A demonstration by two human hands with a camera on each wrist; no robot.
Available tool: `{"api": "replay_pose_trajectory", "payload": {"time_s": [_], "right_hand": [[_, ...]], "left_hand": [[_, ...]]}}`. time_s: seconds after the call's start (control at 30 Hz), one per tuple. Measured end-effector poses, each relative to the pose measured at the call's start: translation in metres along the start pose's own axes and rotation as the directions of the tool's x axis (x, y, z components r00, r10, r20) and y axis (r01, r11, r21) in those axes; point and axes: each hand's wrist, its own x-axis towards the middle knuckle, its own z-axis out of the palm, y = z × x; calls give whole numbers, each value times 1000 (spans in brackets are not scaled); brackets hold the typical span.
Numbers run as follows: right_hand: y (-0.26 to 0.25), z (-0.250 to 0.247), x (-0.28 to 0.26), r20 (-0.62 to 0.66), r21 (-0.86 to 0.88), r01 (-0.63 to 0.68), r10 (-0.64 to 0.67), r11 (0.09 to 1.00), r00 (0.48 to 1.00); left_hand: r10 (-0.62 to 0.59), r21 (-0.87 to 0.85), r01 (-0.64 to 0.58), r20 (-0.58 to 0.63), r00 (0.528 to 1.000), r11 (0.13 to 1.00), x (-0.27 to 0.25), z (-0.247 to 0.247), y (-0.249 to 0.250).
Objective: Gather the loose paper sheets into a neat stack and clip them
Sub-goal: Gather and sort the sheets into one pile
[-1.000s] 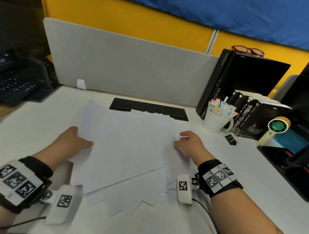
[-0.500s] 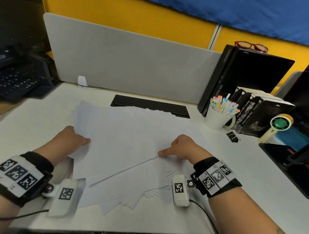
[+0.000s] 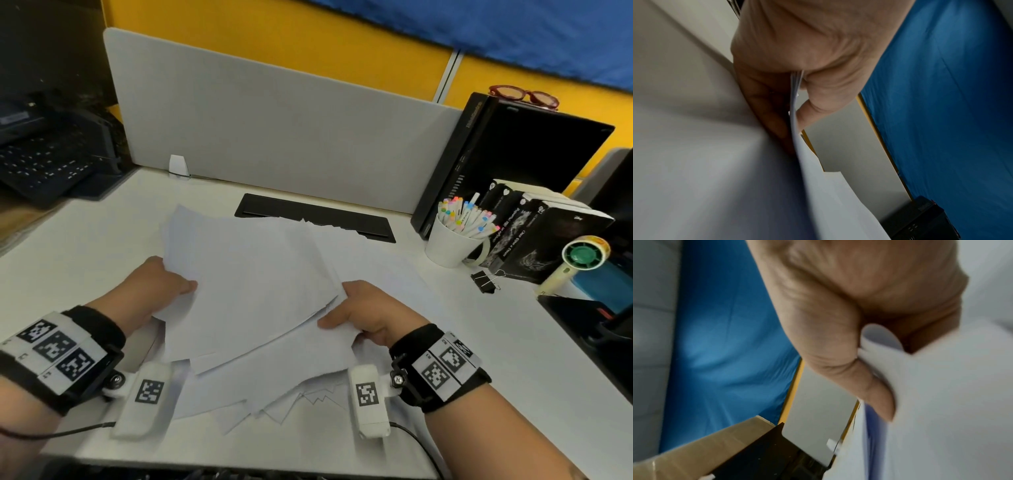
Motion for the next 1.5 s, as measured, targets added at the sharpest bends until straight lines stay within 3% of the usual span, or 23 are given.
{"api": "replay_pose_trajectory", "payload": {"time_s": [0.13,0.27,0.5,0.63,0.83,0.9,1.0,1.07,1.13,1.2,1.27,1.37,1.43,1.5], "right_hand": [[2,-24,9,-302,-71,32,-52,997,952],[11,-28,10,-158,69,8,3,998,987],[11,1,15,-144,19,94,-90,995,985],[9,-17,16,-289,-7,101,-99,995,952],[19,-55,23,-581,231,248,-71,941,811],[22,-57,27,-694,284,361,-69,888,717],[21,-54,28,-840,268,575,-105,773,532],[19,-52,26,-874,280,688,-120,669,472],[15,-50,25,-843,356,725,-133,589,522],[14,-45,26,-745,459,662,-150,592,650],[16,-39,29,-607,503,540,-169,675,777],[22,-25,32,-353,441,318,-163,839,921],[22,-17,28,-125,427,170,-128,888,984],[18,-10,22,-9,404,91,-96,910,995]], "left_hand": [[14,-32,-14,-2,1000,999,0,-2,-1],[11,-62,-10,13,1000,998,0,-1,0],[1,-136,4,38,999,991,-3,4,-1],[9,-165,-3,35,999,986,-4,0,-1],[-8,-101,9,17,1000,995,3,-9,-3],[-2,-84,6,43,999,996,3,-6,-3],[14,-68,-8,79,997,998,6,-3,-4],[16,-77,-6,123,992,997,5,-2,-4],[15,-123,6,167,986,992,6,0,-7],[-2,-251,52,195,981,967,2,2,-7],[-47,-392,130,215,975,911,-7,2,-2],[-8,-452,146,292,956,880,-15,1,5],[41,-461,124,331,943,879,-20,3,7],[49,-422,96,321,946,902,-21,5,4]]}}
